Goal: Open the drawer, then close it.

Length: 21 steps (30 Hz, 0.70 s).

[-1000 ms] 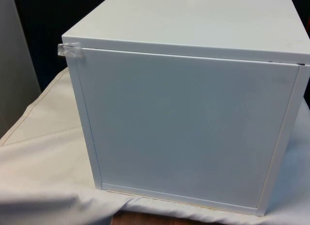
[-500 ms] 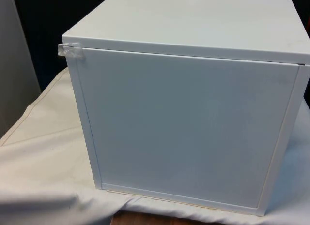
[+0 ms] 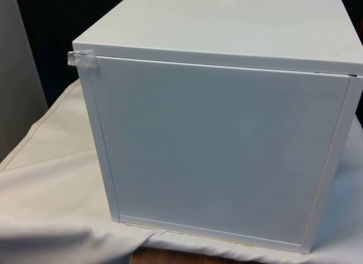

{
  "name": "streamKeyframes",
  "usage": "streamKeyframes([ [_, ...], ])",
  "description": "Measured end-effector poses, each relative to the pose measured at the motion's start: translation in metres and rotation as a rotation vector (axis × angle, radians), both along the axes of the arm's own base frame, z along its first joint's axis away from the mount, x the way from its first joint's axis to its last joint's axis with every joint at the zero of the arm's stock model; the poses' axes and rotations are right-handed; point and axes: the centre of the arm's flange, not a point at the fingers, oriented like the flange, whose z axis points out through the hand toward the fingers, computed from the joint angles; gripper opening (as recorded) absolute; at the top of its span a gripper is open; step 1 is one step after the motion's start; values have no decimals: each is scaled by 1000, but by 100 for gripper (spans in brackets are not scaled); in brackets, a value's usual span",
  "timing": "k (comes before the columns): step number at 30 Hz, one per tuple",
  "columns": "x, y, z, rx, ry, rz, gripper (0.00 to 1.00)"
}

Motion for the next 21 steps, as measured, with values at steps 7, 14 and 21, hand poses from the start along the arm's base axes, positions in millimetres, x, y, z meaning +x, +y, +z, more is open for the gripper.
streamKeyframes([
  [7, 0, 0, 0, -4, 2, 40, 100],
  [14, 0, 0, 0, -10, 4, 99, 100],
  [21, 0, 0, 0, -17, 7, 165, 100],
])
